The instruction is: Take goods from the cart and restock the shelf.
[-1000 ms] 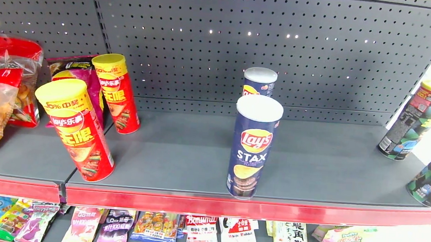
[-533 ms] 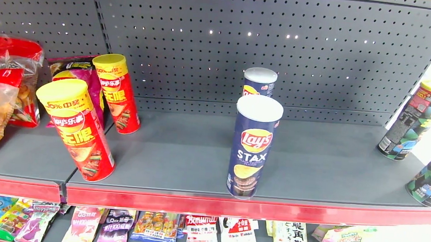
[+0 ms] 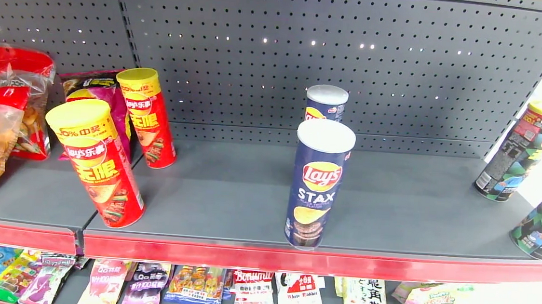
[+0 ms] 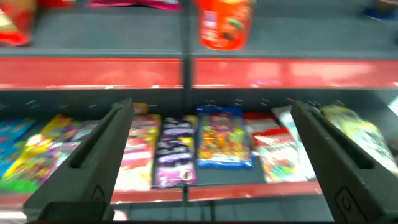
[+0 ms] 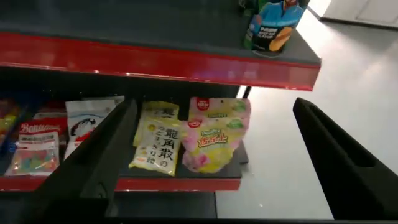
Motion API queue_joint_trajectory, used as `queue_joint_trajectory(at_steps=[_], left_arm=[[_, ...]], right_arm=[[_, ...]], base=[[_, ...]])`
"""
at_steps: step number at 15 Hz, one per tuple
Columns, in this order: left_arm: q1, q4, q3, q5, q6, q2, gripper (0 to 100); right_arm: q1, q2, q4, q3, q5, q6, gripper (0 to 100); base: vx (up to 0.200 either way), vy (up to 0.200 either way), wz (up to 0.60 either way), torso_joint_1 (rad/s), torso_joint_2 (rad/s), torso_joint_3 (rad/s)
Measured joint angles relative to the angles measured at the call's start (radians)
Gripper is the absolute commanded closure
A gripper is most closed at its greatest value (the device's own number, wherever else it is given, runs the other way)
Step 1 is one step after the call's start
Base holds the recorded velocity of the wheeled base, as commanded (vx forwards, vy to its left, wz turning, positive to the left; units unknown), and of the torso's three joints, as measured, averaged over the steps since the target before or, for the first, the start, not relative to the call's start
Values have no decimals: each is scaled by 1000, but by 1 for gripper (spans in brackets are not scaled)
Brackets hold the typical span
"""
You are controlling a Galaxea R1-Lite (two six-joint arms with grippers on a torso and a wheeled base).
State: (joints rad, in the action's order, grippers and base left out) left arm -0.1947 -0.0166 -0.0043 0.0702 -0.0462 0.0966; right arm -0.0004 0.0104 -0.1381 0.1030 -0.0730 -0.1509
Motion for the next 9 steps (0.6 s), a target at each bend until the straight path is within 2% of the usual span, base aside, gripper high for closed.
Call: queue_joint_trajectory(at_steps=[2, 7, 9], left_arm=[[0, 14, 3, -28, 33, 0, 0], [0, 16, 4, -26, 35, 0, 0], [0, 16, 4, -24, 36, 0, 0]], right_arm=[[0, -8, 13, -16, 66, 116, 0], [0, -12, 70, -48, 121, 143, 0], [0, -12, 139, -81, 123, 118, 0]], base=[[0, 0, 0, 0, 0, 0], [0, 0, 0, 0, 0, 0], [0, 0, 0, 0, 0, 0]])
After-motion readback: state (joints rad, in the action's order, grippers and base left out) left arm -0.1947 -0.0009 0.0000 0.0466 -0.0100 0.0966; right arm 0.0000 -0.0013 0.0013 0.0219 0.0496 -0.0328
